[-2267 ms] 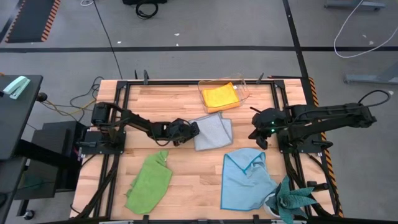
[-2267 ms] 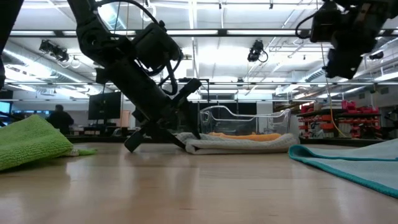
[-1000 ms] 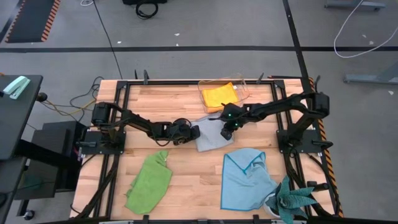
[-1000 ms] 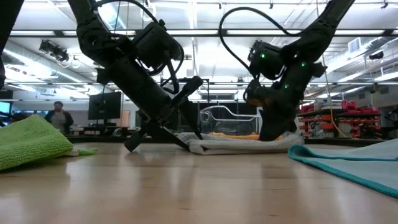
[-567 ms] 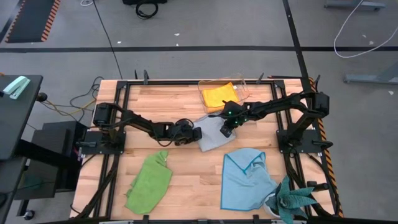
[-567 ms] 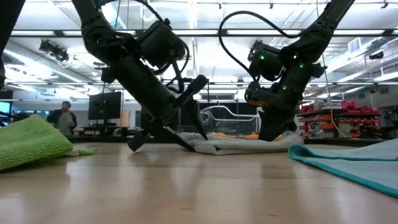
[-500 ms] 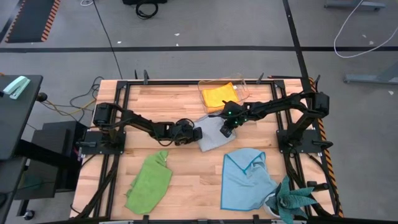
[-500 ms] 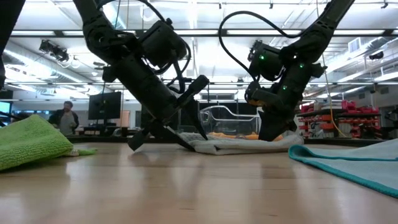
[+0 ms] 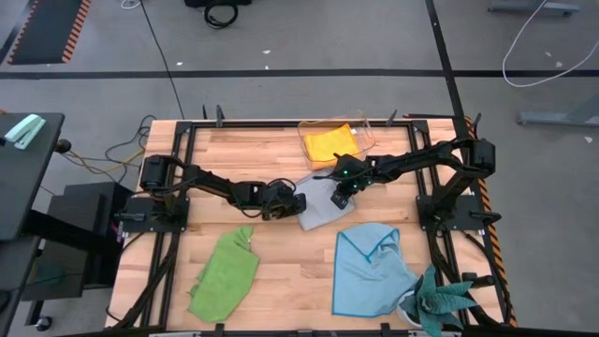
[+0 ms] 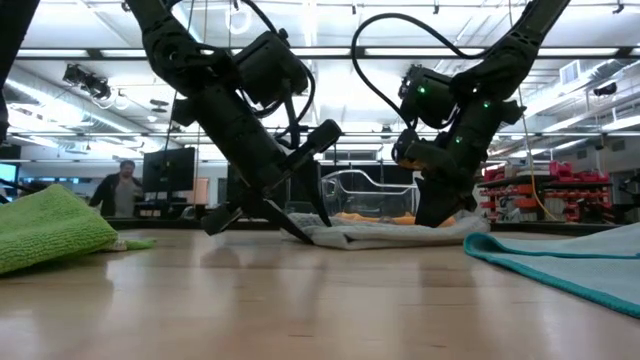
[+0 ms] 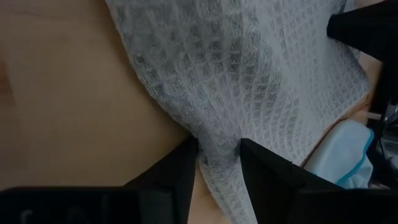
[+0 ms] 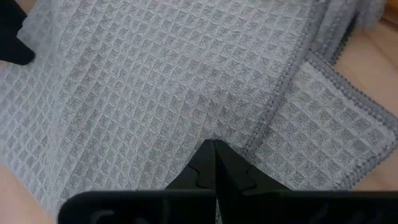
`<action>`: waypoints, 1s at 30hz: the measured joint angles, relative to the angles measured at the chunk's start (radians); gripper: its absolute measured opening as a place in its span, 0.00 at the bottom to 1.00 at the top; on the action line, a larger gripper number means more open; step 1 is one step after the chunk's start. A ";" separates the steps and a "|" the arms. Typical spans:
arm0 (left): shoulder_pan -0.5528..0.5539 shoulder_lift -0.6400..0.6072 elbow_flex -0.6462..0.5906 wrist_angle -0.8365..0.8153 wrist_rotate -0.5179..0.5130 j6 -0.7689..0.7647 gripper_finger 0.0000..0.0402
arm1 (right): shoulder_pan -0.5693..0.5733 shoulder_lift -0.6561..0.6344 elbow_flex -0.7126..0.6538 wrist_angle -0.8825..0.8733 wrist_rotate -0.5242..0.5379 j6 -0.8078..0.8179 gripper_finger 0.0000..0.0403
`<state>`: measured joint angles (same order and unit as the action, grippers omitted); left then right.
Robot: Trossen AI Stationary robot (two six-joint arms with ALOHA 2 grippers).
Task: Fold microfiber towels
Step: Put the gray microfiber cloth into the transparent bin
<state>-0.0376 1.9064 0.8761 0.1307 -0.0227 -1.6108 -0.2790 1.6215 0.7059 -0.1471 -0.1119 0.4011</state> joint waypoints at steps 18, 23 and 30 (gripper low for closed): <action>0.057 0.002 -0.001 0.006 0.078 0.002 0.41 | 0.001 0.003 -0.003 0.031 -0.055 -0.010 0.01; 0.057 0.002 0.002 -0.011 0.084 -0.037 0.41 | 0.001 0.003 -0.003 0.035 -0.058 -0.017 0.01; 0.059 0.002 0.002 -0.019 0.140 -0.008 0.40 | 0.000 0.003 -0.003 0.042 -0.069 -0.019 0.01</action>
<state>0.0216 1.9083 0.8780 0.1118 0.1169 -1.6183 -0.2790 1.6241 0.7029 -0.1055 -0.1814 0.3817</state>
